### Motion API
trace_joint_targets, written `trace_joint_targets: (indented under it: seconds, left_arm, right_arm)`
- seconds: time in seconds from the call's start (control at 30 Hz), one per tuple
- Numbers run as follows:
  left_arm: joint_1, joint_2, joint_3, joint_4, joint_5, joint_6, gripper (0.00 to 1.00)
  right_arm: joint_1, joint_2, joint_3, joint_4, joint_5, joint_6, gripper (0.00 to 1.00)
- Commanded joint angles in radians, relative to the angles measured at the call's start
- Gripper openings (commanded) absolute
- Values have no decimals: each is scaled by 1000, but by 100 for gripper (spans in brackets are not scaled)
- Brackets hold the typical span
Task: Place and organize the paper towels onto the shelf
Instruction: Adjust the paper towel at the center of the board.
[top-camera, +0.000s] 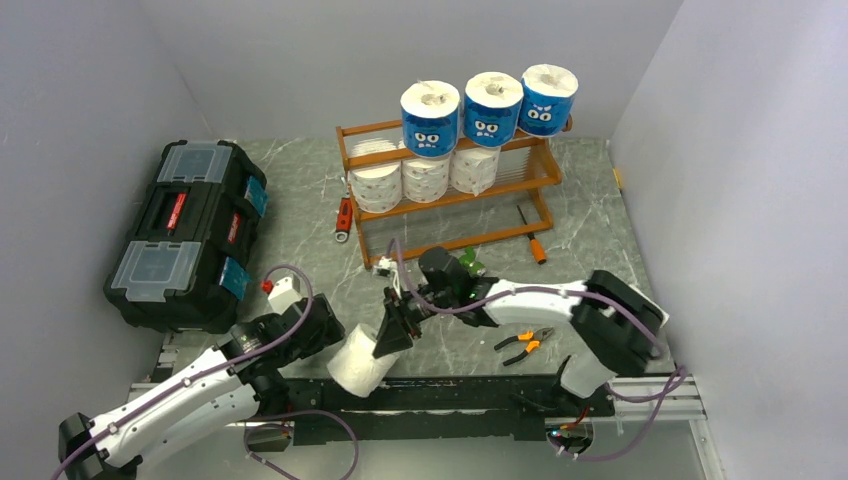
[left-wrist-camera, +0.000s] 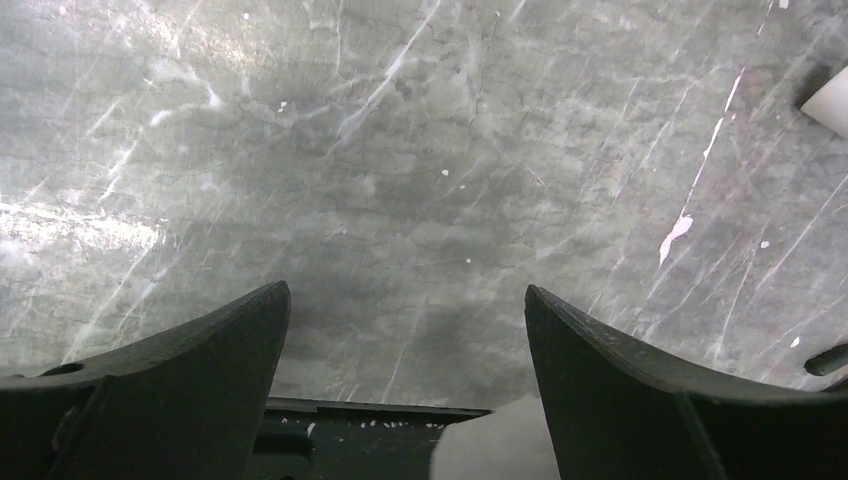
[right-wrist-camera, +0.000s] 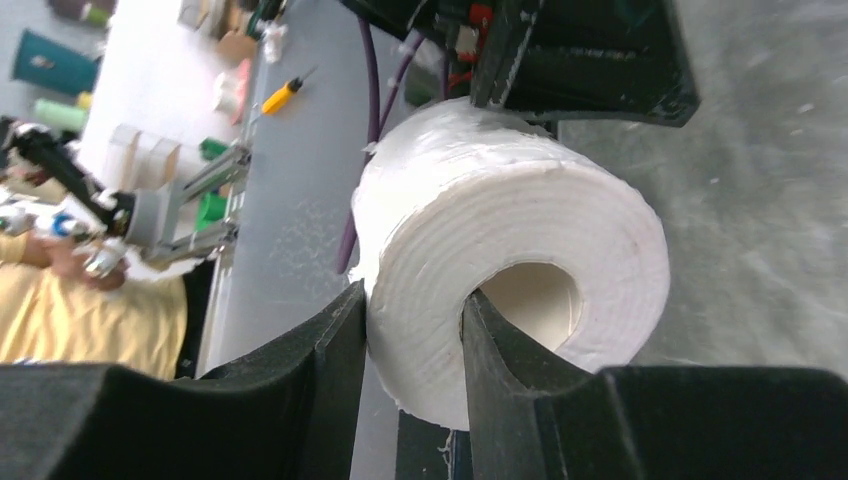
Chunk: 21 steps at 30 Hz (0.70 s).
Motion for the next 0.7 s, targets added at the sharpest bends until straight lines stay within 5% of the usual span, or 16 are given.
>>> trace_joint_targets:
  seconds: [0.0,0.3,0.67]
  left_arm:
    - [4,-17,49,5,-50,23,94]
    - [4,10,81,30,-90,67,95]
    - [4,47,74,70,-81,82,95]
  right_arm:
    - [-16,-193,28,-249,213,-149,33]
    - [-19,-382,110,-707,741,-233,34]
    - [62,-221,280,-964,1156,-204,35]
